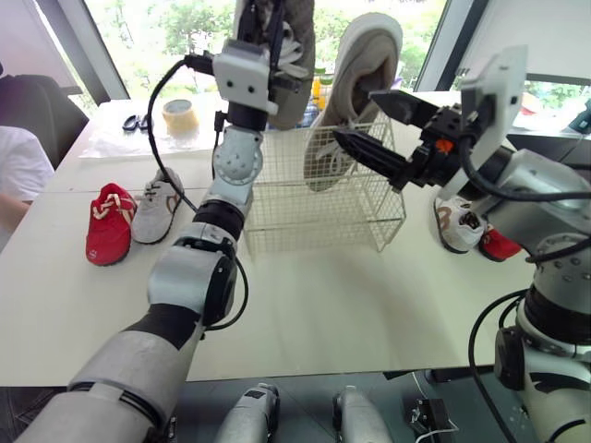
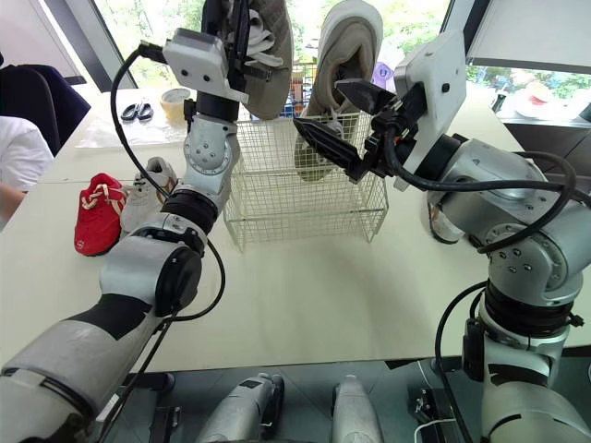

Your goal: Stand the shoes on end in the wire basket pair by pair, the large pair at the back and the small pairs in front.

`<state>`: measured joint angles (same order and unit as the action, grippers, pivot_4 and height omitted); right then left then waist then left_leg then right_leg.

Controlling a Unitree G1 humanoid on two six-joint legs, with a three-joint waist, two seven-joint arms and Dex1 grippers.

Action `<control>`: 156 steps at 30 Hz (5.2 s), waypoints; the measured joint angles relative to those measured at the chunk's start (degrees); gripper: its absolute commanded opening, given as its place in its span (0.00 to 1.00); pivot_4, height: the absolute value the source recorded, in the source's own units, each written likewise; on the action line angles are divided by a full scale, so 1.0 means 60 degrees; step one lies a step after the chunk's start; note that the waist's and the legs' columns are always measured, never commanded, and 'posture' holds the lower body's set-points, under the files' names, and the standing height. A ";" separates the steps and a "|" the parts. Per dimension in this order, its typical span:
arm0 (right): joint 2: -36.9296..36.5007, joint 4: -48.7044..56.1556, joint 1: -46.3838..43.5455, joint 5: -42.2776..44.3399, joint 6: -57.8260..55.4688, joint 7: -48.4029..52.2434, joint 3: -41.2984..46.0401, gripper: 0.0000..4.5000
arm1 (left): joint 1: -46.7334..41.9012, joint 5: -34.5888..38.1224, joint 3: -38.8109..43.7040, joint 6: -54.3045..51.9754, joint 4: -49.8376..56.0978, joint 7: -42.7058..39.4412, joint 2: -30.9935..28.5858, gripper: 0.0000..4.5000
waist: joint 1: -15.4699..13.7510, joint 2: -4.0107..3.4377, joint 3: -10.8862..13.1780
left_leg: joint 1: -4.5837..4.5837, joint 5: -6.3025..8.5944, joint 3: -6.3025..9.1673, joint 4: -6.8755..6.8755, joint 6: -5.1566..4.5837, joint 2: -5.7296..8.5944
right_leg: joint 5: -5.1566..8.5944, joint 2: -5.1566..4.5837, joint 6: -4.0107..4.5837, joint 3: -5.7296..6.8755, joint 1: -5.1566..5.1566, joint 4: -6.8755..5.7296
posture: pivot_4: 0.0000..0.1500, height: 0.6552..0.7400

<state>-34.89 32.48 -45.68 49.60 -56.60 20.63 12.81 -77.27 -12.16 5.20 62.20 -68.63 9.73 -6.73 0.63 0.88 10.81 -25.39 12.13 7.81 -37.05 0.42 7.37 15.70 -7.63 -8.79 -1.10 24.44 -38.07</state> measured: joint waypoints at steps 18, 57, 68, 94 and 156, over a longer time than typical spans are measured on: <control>-0.0231 0.0004 0.0000 0.0213 0.0002 -0.0086 -0.0105 0.91 | 0.0561 0.1394 0.0220 -0.0869 0.0333 -0.2008 -0.0212 0.10 | -0.0007 0.0002 -0.0189 | 0.0048 0.0015 0.0003 -0.0006 -0.0025 0.0001 | -0.0001 0.0001 -0.0004 0.0003 -0.0059 -0.0002 | 1.00 1.00; -0.0326 0.0000 0.0106 0.0219 0.0338 -0.0299 -0.0322 0.91 | 0.0295 -0.2687 -0.1763 -0.0533 -0.0574 0.3717 -0.1015 0.10 | -0.0009 0.0016 -0.0195 | 0.0136 0.0064 0.0003 0.0034 -0.0097 0.0007 | 0.0006 0.0000 -0.0033 -0.0001 -0.0168 0.0086 | 1.00 1.00; -0.0328 0.0007 0.0106 0.0231 0.0337 -0.0352 -0.0373 0.91 | 0.0509 -0.0246 -0.0538 -0.1305 -0.1115 0.0642 -0.0111 0.40 | 0.0010 0.0016 -0.0194 | 0.0134 0.0064 0.0002 0.0035 -0.0098 0.0006 | 0.0006 -0.0002 -0.0033 0.0001 -0.0165 0.0088 | 1.00 1.00; -0.0778 -0.0004 0.0748 0.0504 0.0331 -0.0390 0.0299 0.91 | 0.5599 0.7488 0.0452 -1.2569 1.0986 -0.6581 -0.1835 0.99 | -0.0004 0.0006 -0.0191 | 0.0137 0.0063 0.0010 0.0035 -0.0096 0.0001 | -0.0005 0.0003 -0.0039 -0.0015 -0.0171 0.0096 | 1.00 1.00; -0.0037 -0.3447 0.4591 -0.5756 0.2048 -0.1597 0.0824 0.01 | 0.6790 1.0373 0.0009 -1.8403 1.4147 -0.9501 -0.4933 1.00 | -0.0006 -0.0060 -0.0151 | 0.0177 0.0034 -0.0008 0.0155 -0.0051 -0.0012 | -0.0006 0.0007 -0.0013 -0.0036 -0.0168 0.0158 | 1.00 1.00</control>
<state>-35.11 11.80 -18.14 15.06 -44.31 11.05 17.75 -36.53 50.08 5.26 -48.22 16.25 -47.27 -36.33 0.59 0.51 9.90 -24.33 12.34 7.76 -36.12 0.11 7.29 15.67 -7.59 -8.87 -1.32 23.43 -37.12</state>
